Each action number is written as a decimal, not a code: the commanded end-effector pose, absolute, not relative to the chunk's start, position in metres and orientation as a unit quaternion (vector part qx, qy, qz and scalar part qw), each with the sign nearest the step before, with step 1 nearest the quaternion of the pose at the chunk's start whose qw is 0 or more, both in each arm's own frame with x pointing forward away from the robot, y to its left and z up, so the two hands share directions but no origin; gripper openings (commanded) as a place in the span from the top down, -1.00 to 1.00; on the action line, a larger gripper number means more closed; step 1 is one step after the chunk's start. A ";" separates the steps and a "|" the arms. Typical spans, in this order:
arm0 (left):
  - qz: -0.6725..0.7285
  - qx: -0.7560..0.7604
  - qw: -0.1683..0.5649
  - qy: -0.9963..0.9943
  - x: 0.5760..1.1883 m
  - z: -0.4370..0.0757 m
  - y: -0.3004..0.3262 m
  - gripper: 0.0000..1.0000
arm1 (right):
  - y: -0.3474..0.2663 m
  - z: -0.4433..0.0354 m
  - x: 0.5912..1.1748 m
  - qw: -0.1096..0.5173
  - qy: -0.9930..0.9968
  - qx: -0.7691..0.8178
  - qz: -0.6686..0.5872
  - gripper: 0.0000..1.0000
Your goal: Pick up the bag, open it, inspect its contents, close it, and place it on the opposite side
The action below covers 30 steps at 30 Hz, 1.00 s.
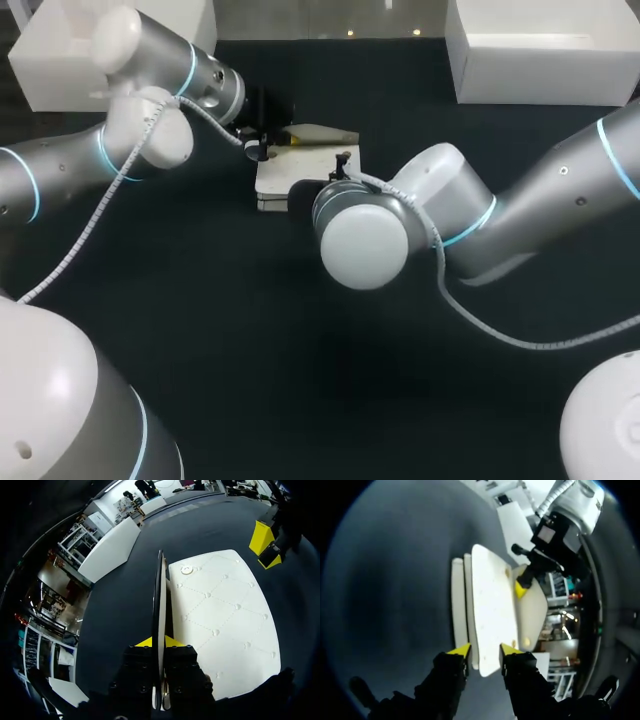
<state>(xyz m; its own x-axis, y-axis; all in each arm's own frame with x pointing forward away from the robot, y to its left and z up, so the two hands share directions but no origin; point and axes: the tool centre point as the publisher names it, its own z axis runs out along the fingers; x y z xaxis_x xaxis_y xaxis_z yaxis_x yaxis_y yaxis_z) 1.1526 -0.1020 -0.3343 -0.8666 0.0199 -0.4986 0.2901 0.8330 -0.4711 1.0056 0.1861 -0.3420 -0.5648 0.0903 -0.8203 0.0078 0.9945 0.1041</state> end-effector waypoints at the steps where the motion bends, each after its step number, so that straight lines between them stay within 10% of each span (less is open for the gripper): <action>1: -0.279 0.085 0.243 0.925 1.151 -0.335 -0.101 1.00 | 0.188 -0.354 1.013 0.471 0.881 0.014 0.047 0.31; 30: -0.279 0.095 0.228 0.928 1.150 -0.341 -0.103 1.00 | 0.183 -0.368 1.033 0.463 0.886 0.003 0.028 0.74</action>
